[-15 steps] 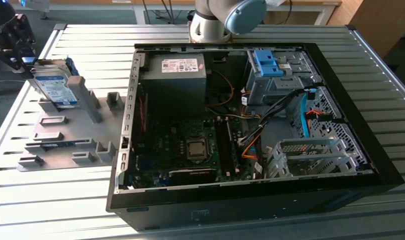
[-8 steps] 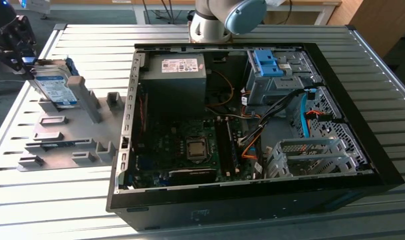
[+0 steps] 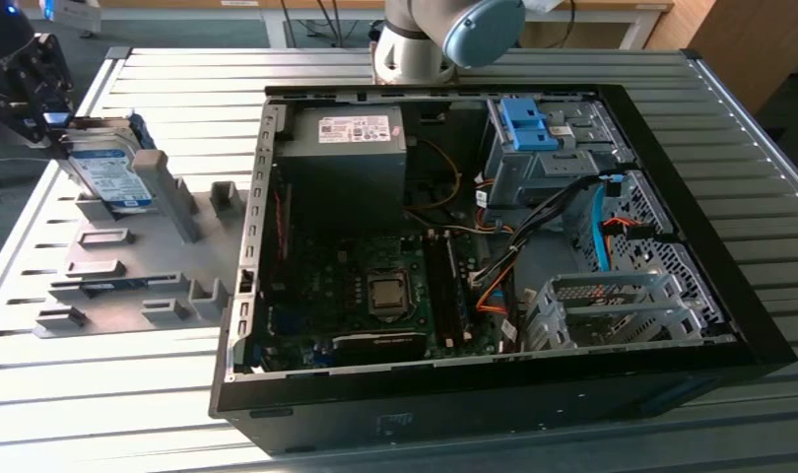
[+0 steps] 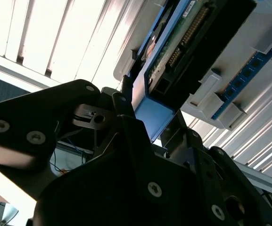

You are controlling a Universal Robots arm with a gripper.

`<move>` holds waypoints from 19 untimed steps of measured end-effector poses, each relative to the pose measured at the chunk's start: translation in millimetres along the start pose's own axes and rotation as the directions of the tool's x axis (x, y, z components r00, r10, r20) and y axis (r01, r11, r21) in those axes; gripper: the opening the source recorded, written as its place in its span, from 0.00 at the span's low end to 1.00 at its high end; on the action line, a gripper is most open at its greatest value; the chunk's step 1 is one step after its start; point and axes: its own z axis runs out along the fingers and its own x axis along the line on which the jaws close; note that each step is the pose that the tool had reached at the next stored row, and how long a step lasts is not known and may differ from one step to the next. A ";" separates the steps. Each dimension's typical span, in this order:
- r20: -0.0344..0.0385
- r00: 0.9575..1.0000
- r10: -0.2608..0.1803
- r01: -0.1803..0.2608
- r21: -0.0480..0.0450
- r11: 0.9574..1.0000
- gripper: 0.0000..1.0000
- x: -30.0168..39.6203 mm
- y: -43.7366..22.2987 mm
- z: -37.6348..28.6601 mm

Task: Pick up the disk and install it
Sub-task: 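Pick up the disk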

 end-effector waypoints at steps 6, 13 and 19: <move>0.000 1.000 0.000 0.000 0.000 1.000 0.47 0.0 0.0 1.4; 0.000 1.000 0.000 0.000 0.001 1.000 0.37 0.0 0.0 2.2; -0.001 1.000 0.000 0.000 0.001 1.000 0.37 0.0 0.0 2.9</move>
